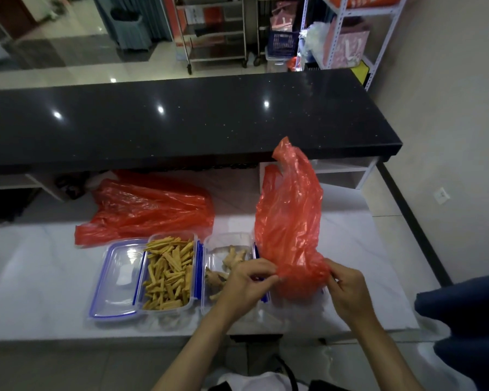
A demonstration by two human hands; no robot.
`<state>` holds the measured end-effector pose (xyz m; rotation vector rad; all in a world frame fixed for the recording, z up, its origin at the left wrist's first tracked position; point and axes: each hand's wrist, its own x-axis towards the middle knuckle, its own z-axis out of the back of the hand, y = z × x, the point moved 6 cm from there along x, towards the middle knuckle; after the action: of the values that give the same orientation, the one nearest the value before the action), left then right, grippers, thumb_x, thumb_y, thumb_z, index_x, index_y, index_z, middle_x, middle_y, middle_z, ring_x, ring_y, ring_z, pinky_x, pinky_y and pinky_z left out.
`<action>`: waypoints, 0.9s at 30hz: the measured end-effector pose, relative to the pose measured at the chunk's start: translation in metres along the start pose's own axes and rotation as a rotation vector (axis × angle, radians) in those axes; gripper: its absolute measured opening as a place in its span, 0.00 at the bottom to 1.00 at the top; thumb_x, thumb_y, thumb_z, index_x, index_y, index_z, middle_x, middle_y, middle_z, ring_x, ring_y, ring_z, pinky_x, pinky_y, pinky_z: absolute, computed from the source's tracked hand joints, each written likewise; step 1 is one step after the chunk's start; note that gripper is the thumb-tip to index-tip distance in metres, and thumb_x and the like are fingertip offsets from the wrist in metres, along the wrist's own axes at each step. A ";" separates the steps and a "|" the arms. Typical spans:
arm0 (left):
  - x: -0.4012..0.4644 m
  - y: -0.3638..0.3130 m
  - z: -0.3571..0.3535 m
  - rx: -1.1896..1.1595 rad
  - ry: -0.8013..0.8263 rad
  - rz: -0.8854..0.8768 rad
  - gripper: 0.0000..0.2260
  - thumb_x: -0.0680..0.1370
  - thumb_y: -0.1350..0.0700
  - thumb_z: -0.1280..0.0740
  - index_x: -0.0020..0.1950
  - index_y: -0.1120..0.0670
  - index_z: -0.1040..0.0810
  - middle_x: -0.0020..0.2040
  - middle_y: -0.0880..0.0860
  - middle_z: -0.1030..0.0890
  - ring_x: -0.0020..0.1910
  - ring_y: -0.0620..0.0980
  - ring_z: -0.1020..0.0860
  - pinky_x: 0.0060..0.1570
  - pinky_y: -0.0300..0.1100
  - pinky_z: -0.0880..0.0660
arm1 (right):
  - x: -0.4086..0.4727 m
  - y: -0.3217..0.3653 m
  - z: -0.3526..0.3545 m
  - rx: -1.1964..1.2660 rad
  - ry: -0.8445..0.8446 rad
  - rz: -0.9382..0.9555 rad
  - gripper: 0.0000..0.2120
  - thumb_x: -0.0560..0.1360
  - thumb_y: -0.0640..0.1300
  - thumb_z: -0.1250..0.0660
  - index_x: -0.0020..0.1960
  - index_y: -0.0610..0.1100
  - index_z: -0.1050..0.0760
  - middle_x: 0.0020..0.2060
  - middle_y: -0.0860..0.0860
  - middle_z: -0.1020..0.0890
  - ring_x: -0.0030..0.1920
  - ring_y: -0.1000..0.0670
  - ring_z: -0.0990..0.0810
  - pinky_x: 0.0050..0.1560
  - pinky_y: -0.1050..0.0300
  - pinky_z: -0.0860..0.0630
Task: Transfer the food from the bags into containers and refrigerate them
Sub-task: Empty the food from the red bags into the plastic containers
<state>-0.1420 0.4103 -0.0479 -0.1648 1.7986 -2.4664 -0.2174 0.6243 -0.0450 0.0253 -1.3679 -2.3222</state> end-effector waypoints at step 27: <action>0.003 0.033 -0.017 0.538 0.072 0.051 0.07 0.81 0.57 0.30 0.55 0.55 0.13 0.71 0.49 0.23 0.71 0.46 0.29 0.75 0.45 0.33 | -0.015 -0.041 -0.007 0.223 0.184 -0.447 0.11 0.76 0.50 0.27 0.58 0.53 0.19 0.51 0.57 0.15 0.53 0.56 0.17 0.51 0.57 0.18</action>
<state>-0.1469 0.4162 -0.0847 0.0082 1.0777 -2.8348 -0.2176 0.6411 -0.0862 0.6582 -1.6473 -2.4165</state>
